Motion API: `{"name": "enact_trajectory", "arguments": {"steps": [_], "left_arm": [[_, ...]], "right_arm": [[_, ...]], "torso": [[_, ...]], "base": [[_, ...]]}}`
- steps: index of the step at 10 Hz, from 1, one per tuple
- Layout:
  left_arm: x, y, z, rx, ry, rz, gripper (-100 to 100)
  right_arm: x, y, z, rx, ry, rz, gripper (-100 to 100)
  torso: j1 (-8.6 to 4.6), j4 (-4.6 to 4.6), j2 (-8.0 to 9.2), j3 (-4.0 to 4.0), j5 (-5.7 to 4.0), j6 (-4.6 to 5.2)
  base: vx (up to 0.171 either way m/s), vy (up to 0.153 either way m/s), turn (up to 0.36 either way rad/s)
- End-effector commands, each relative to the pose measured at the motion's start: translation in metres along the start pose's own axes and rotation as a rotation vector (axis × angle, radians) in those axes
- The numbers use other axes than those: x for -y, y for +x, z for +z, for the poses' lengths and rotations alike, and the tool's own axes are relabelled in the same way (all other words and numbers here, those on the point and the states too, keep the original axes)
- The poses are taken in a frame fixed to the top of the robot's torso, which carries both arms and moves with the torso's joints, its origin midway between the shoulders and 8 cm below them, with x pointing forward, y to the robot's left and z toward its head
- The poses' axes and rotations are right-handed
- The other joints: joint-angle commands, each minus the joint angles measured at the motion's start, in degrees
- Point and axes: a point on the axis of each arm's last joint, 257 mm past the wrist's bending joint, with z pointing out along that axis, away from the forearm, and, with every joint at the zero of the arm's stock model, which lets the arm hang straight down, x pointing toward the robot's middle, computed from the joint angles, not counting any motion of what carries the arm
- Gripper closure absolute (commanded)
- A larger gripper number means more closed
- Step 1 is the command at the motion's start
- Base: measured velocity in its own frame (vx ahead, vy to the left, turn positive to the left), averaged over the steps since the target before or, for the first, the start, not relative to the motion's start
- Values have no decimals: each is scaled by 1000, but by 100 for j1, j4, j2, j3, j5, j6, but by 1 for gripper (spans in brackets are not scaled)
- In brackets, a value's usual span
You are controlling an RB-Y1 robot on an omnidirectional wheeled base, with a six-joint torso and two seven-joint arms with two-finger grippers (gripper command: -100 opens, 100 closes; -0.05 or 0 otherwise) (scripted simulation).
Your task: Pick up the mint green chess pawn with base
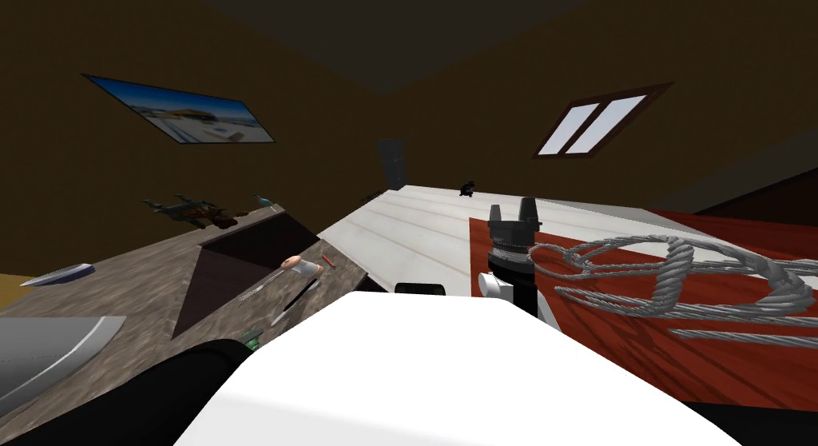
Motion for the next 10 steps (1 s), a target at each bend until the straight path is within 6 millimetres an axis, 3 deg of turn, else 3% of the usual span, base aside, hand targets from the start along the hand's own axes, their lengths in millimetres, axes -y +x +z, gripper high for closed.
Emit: {"name": "enact_trajectory", "arguments": {"steps": [1, 2, 3, 4, 5, 7, 8, 10], "left_arm": [[-17, 6, -4, -21, -38, -29, -100], [-24, 10, -6, -31, -56, -43, -100], [-18, 7, -5, -24, -43, -32, -100], [-19, 8, -5, -25, -45, -35, 0], [-27, 19, 3, -22, -48, -44, -100], [-28, 19, 4, -21, -49, -48, -100], [-29, 20, 4, -22, -49, -46, 100], [-29, 20, 4, -21, -50, -47, 100]], "right_arm": [[0, 0, 0, 0, 0, 0, 0], [0, 0, 0, 0, 0, 0, 0], [0, 0, 0, 0, 0, 0, 0], [0, 0, 0, 0, 0, 0, 0], [0, 0, 0, 0, 0, 0, 0], [0, 0, 0, 0, 0, 0, 0], [0, 0, 0, 0, 0, 0, 0], [0, 0, 0, 0, 0, 0, 0]], "torso": [[0, 0, 0, 0, 0, 0], [3, 0, -3, -1, 1, 0], [6, -1, -4, -2, 2, 0], [-1, 1, 7, 4, 1, -1], [-8, 4, 17, 10, -1, -2], [2, 2, 8, 5, 2, -1], [-4, 3, 14, 8, 0, -2], [-15, 5, 18, 11, -2, 4]], "base": [[72, 34, -65], [76, 43, -51], [32, 22, -10], [6, 4, 0], [35, 22, -83], [38, 26, -40], [0, 0, 0], [1, 0, -7]]}}
